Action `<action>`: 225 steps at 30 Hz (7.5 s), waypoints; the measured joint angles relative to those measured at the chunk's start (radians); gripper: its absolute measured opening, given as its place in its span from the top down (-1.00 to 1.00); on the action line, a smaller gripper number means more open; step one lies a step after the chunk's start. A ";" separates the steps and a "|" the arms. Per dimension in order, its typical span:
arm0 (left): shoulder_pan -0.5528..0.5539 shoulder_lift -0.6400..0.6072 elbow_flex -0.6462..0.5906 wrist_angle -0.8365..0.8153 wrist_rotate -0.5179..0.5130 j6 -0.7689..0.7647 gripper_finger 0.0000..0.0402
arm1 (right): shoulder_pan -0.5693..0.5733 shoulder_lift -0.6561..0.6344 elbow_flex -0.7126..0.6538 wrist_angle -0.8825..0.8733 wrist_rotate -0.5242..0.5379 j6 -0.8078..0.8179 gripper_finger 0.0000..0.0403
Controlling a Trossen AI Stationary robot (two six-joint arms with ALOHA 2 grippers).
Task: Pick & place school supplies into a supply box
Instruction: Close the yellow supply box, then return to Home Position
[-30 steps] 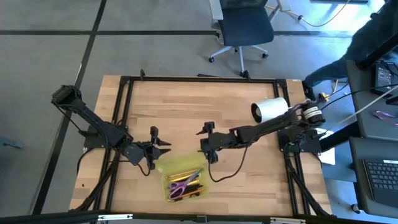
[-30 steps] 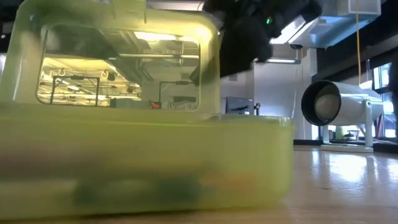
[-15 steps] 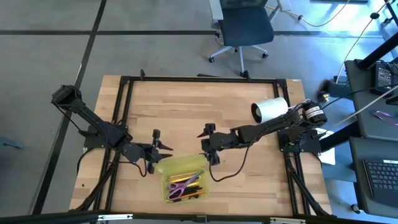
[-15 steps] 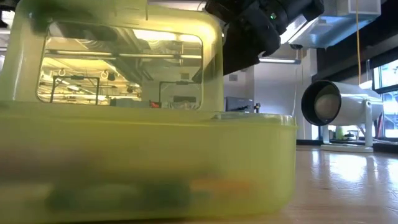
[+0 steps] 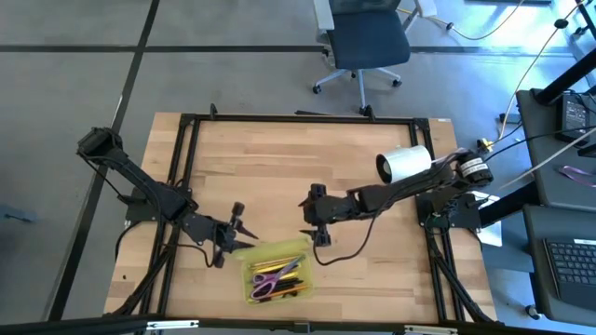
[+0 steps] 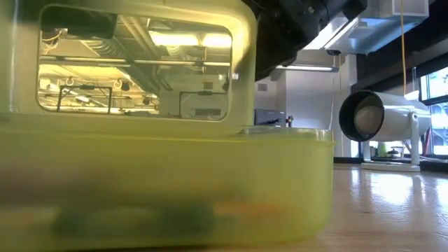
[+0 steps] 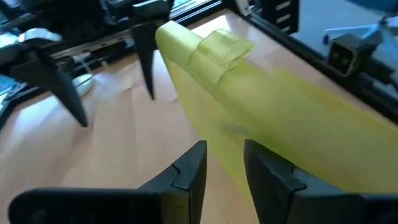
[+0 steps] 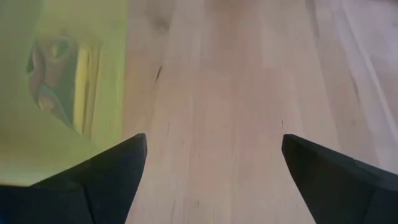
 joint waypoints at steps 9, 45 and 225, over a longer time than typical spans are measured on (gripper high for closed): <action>0.000 0.000 0.000 0.009 0.096 -0.025 0.50 | -0.011 -0.022 0.000 -0.027 -0.072 0.053 -0.87; -0.043 0.311 0.061 0.240 0.261 -0.230 0.99 | 0.081 -0.020 0.000 0.054 -0.365 0.112 -0.87; 1.249 -1.088 -0.483 -0.082 0.756 -0.307 0.94 | 0.159 -1.712 -1.089 0.189 0.475 0.149 -0.87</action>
